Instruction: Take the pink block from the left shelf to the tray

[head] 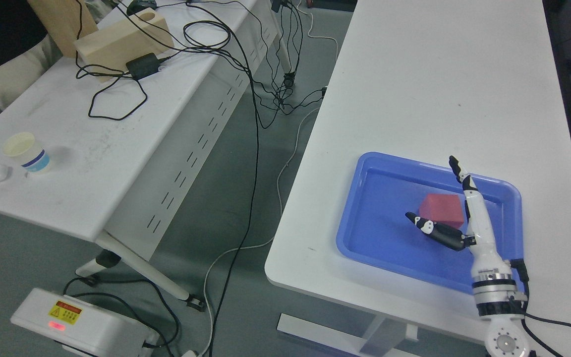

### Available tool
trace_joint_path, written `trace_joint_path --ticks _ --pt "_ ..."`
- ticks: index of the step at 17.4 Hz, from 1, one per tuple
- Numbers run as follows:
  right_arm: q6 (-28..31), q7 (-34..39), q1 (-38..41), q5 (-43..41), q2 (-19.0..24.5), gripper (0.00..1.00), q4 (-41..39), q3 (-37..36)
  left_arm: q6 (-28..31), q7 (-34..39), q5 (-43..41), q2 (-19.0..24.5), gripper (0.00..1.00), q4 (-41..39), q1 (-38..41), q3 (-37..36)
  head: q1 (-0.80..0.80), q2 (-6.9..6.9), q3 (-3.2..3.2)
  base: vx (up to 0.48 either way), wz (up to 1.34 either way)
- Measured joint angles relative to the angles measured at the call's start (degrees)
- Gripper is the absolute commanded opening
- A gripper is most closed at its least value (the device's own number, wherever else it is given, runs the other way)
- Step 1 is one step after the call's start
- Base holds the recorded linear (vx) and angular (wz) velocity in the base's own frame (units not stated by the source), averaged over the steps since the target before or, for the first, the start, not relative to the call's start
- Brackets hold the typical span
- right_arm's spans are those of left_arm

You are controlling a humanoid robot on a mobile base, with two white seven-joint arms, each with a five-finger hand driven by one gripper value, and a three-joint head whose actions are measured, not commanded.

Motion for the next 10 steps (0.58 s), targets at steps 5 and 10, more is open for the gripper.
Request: trace_joint_path --ticks 5,10 --pt "-0.4 0.5 0.0 -7.7 0.0 1.0 0.0 -0.4 0.0 0.0 0.0 0.0 1.0 0.0 0.0 0.0 0.0 0.0 0.0 0.0 0.0" --pt "1.3 0.5 0.1 -12.5 0.0 1.0 0.0 -1.8 0.0 0.0 0.0 0.0 1.0 0.0 0.0 0.0 0.0 0.0 0.0 -0.003 0.0"
